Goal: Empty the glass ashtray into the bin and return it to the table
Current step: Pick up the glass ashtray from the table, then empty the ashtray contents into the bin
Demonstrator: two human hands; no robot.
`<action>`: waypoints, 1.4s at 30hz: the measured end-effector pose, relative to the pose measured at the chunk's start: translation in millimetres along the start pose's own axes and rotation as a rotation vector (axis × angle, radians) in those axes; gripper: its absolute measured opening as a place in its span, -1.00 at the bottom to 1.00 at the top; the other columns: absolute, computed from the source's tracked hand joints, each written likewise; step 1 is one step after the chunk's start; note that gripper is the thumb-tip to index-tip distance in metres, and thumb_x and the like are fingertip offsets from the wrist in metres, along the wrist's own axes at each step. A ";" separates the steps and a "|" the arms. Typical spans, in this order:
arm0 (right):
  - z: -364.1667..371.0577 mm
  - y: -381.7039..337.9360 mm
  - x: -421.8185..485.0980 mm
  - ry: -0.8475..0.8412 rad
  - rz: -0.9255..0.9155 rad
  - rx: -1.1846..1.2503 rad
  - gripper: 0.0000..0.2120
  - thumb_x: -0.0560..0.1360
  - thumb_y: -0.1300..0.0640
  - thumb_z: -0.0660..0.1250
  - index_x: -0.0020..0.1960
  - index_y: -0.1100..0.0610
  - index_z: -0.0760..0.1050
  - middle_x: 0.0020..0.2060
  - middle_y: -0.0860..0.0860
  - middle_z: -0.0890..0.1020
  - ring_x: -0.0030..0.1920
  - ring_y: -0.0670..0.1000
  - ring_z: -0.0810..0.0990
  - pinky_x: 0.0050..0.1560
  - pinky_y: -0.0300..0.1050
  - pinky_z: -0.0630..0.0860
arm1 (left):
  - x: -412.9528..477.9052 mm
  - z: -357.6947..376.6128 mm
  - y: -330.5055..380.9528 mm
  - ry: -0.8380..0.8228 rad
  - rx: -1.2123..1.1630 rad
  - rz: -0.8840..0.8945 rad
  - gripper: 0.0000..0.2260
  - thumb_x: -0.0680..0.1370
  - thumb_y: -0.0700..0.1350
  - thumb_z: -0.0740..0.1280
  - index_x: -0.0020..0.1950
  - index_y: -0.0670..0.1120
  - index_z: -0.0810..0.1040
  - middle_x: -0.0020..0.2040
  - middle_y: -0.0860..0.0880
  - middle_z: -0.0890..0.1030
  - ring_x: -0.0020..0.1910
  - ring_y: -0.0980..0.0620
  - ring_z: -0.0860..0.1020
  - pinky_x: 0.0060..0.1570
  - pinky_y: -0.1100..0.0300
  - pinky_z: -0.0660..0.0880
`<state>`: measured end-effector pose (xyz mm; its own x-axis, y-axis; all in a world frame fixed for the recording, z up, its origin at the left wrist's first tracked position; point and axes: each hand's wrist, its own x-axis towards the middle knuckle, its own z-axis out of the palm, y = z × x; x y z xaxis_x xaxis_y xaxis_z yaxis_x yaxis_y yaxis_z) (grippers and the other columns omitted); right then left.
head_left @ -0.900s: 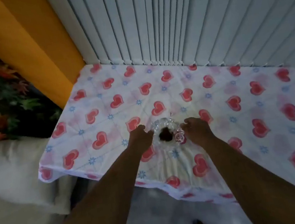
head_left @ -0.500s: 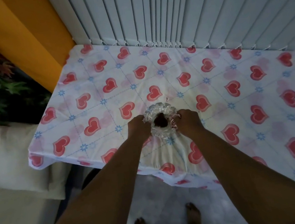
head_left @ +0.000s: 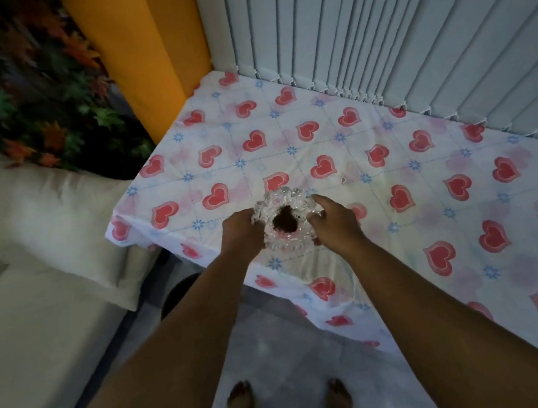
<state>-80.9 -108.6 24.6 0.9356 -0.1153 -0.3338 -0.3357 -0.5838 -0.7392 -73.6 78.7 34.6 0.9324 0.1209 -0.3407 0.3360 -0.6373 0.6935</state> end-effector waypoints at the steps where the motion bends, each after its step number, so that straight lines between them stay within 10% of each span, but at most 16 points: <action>1: 10.3 -5.1 -3.2 -0.059 -0.007 0.024 -0.59 0.60 -0.01 0.22 0.44 -0.09 0.36 0.25 0.07 0.59 -0.23 -0.17 0.54 -0.44 -0.42 0.45 | -8.1 -9.3 -9.7 0.030 0.021 -0.006 -0.85 0.55 -0.22 0.23 -0.14 -0.18 0.59 -0.32 0.00 0.57 -0.43 0.11 0.53 -0.53 0.47 0.38; 6: 78.7 -26.4 -28.4 -0.388 0.146 0.368 -0.46 0.53 -0.33 0.14 0.34 -0.04 0.49 0.34 0.10 0.56 0.23 0.15 0.58 0.21 0.18 0.55 | -55.0 -52.7 -73.8 0.157 0.026 -0.116 -0.82 0.54 -0.18 0.28 -0.03 -0.22 0.64 -0.09 -0.20 0.68 -0.16 -0.11 0.57 -0.13 0.19 0.39; 11: 163.8 -31.9 -73.7 -0.679 0.481 0.838 -0.44 0.55 -0.36 0.09 0.04 0.01 0.68 0.00 0.04 0.76 -0.14 0.04 0.75 -0.32 -0.11 0.65 | -93.4 -81.6 -148.6 0.203 0.022 -0.232 -0.83 0.51 -0.17 0.31 -0.06 -0.24 0.64 -0.09 -0.28 0.68 -0.06 -0.24 0.62 -0.04 0.01 0.54; 23: 385.7 87.0 -38.9 -0.881 0.825 1.056 -0.14 0.40 -0.53 0.06 0.40 0.08 0.46 0.30 0.28 0.56 0.24 0.41 0.54 0.17 0.47 0.47 | -52.9 -14.7 -370.4 0.173 -0.118 -0.381 -0.81 0.56 -0.17 0.28 -0.03 -0.27 0.61 -0.11 -0.26 0.68 -0.16 -0.20 0.66 -0.07 -0.07 0.62; 29: 499.6 183.2 27.2 -1.078 0.723 1.313 -0.11 0.34 -0.44 0.31 0.46 0.13 0.37 0.37 0.33 0.48 0.33 0.45 0.44 0.16 0.42 0.47 | 30.7 74.3 -493.0 0.162 -0.187 -0.367 -0.84 0.54 -0.13 0.30 -0.01 -0.14 0.65 -0.12 -0.16 0.70 -0.11 -0.13 0.66 0.00 -0.08 0.62; 36: 585.6 239.6 98.7 -1.175 0.524 1.187 -0.12 0.29 -0.43 0.34 0.42 0.12 0.44 0.31 0.23 0.55 0.26 0.34 0.53 0.08 0.21 0.57 | 103.7 119.3 -602.2 0.247 -0.085 -0.208 -0.66 0.50 0.06 0.15 0.02 -0.04 0.67 0.14 -0.13 0.64 0.17 -0.10 0.53 0.23 0.00 0.45; 42: 615.4 238.8 120.5 -0.776 0.130 0.277 -0.35 0.22 -0.25 0.50 0.25 -0.01 0.55 0.05 0.02 0.63 -0.20 -0.02 0.62 -0.32 -0.21 0.51 | 128.8 139.4 -654.3 0.303 0.197 -0.169 -0.43 0.61 0.18 0.01 0.56 -0.05 0.04 0.61 -0.06 -0.01 0.57 -0.10 0.00 0.49 -0.07 0.05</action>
<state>-115.8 232.6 -552.1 0.5805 0.4775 -0.6596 -0.5451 -0.3739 -0.7504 -191.9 405.1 -551.5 0.8731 0.4368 -0.2167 0.4837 -0.7194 0.4985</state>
